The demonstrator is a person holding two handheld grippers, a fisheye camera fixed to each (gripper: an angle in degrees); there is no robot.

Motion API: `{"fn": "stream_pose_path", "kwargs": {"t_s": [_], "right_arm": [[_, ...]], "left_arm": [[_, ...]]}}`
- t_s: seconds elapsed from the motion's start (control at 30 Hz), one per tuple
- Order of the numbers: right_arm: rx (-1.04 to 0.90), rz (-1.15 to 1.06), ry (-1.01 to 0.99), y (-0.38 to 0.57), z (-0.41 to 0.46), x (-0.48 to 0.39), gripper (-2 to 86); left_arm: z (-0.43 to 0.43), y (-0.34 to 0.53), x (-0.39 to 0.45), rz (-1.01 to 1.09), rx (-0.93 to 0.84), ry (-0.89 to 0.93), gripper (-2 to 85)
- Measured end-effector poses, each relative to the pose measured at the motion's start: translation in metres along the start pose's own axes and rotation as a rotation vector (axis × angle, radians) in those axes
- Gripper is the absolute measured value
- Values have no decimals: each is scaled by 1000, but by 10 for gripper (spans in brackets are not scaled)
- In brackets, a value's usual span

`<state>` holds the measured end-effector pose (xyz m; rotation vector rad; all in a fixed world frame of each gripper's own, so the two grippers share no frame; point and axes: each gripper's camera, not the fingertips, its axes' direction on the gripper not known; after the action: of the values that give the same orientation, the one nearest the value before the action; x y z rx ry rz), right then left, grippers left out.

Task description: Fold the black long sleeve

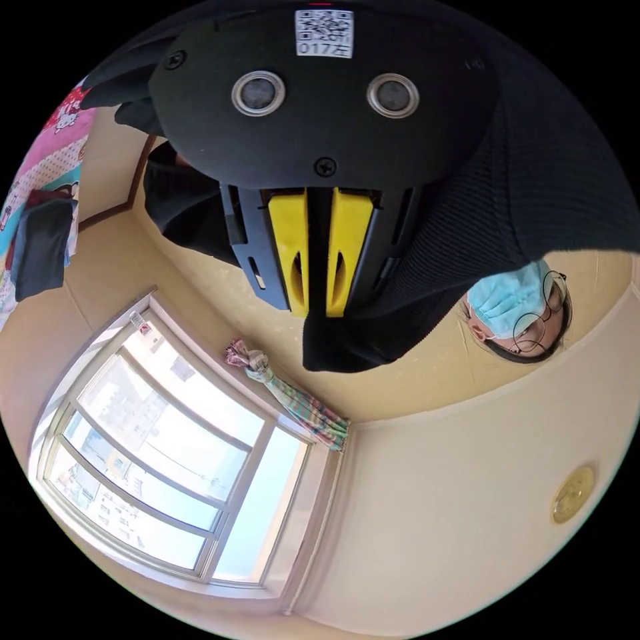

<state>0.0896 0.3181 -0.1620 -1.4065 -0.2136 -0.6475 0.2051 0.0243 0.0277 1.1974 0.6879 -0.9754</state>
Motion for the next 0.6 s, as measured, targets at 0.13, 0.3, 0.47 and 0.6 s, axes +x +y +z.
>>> {"fn": "stream_pose_path", "kwargs": {"t_s": [0.13,0.3,0.47,0.6], "right_arm": [[-99,-86,-220,-22,54,11,165],[60,-155,4,-16,22,-19,72],[331,-208,380,-18,-60,-92,57],[311,-323,833,-62,-63,-186,45]], "left_arm": [[-7,-4,-2,5,-33,-51,46],[30,-42,37,20,-362,-387,48],[59,-61,100,19,-537,-1032,48],[45,-59,121,-138,-465,-1471,48]]}}
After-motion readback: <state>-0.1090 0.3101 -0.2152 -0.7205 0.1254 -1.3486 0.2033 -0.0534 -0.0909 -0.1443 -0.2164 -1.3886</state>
